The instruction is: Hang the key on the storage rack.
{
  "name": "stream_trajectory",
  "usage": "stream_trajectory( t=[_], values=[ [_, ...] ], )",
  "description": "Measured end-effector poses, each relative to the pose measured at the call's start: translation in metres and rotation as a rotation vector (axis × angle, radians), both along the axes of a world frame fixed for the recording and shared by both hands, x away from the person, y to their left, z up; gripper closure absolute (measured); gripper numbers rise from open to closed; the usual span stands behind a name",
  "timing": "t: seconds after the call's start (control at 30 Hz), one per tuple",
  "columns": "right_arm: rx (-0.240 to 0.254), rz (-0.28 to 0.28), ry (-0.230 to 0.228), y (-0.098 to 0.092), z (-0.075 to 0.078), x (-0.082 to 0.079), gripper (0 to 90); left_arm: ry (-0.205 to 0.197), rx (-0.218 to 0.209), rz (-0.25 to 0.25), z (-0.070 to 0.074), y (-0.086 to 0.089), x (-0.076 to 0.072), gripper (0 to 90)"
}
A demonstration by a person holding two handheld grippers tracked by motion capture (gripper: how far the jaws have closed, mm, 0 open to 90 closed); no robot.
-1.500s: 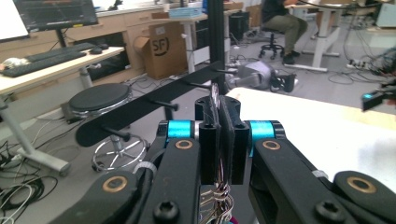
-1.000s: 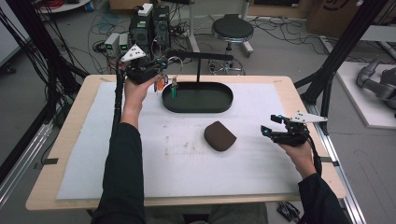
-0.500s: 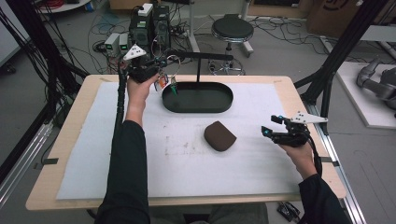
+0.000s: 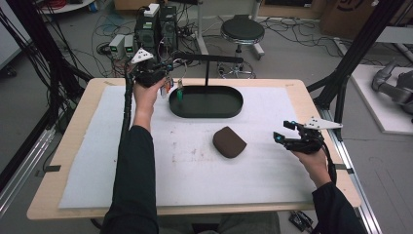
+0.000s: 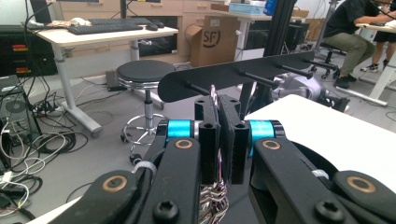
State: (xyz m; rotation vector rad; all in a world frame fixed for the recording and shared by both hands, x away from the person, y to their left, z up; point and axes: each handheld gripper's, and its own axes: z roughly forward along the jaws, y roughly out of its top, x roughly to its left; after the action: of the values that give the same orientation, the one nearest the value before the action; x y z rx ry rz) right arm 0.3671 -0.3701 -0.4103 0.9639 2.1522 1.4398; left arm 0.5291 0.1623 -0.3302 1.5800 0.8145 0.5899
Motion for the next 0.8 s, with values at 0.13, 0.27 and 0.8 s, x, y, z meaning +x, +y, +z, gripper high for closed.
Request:
stream_trajectory(
  t=[0.13, 0.27, 0.8],
  values=[
    [-0.001, 0.000, -0.002, 0.0000, 0.0002, -0.0002, 26.7, 0.002, 0.001, 0.003, -0.0013, 0.0005, -0.0004, 86.4],
    [0.000, -0.001, -0.002, -0.0002, 0.0002, -0.0002, 26.7, 0.011, 0.000, 0.009, -0.0028, 0.0009, 0.0000, 86.3],
    [0.001, 0.000, -0.002, -0.0002, 0.0002, -0.0002, 26.7, 0.013, 0.009, 0.023, -0.0039, -0.0003, 0.0005, 86.3]
  ],
)
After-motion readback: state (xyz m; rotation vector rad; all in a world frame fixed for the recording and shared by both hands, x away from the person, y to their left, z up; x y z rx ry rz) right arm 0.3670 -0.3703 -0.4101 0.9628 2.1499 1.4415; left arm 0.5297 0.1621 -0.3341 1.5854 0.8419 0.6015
